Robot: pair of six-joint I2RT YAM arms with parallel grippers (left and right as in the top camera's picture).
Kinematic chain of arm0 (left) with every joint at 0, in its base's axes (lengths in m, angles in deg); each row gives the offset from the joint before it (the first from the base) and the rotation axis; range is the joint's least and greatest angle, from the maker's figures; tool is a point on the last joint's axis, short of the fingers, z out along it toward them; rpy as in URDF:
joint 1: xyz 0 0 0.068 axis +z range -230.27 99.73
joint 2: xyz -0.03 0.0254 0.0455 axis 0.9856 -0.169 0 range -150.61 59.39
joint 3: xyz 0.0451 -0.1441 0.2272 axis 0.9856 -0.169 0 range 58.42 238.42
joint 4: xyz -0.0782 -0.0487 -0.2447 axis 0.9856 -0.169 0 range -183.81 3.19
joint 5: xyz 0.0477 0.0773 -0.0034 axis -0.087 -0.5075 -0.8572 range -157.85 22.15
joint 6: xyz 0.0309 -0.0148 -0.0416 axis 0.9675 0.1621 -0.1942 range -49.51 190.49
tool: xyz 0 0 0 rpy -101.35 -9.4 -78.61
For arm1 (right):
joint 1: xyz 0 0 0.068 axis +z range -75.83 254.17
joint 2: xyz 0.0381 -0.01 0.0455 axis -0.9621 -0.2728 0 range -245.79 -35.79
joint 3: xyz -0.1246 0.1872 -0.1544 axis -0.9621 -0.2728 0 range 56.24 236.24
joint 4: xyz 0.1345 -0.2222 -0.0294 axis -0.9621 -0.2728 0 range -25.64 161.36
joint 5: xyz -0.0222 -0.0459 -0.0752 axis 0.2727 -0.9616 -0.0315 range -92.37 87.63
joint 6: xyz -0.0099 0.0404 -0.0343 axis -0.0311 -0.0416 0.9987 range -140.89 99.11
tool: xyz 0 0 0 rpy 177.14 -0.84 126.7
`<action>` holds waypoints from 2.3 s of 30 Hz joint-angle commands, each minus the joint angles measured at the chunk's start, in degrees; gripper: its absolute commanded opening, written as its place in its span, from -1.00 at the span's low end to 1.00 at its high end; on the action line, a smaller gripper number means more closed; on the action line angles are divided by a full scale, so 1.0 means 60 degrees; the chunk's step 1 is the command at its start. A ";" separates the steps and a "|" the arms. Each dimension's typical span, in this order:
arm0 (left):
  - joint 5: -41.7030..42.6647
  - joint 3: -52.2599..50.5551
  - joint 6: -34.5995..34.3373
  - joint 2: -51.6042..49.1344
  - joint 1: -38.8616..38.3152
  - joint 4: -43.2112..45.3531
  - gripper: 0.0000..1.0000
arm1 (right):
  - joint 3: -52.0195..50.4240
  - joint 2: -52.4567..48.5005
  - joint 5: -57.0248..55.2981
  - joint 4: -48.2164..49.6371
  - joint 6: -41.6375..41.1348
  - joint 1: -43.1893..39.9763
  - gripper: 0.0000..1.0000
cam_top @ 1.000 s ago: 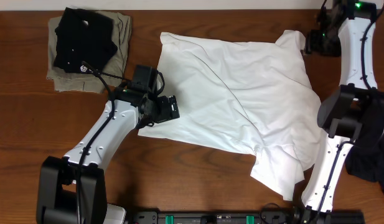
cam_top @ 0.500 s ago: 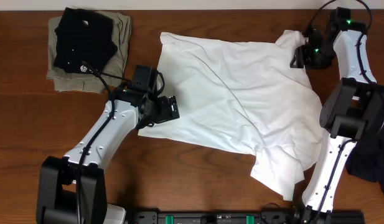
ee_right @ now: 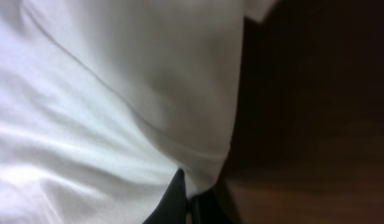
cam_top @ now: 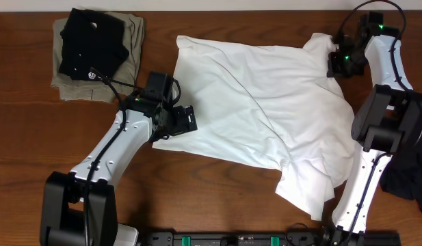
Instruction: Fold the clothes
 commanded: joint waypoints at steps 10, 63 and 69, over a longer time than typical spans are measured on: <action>0.0084 -0.0025 0.0157 -0.0066 -0.0022 -0.0025 0.91 | 0.2313 0.0186 -0.2769 -0.1315 -0.1494 0.0219 -0.97; 0.0222 -0.0058 0.1457 -0.0630 -0.0259 -0.0284 0.92 | -0.2772 0.8542 -0.1308 -0.5304 -0.4277 0.2783 0.98; 0.0219 -0.0058 0.1472 -0.1712 -0.0168 0.0328 0.92 | -0.4892 1.0280 -0.0499 -0.4634 -0.4313 0.2805 0.98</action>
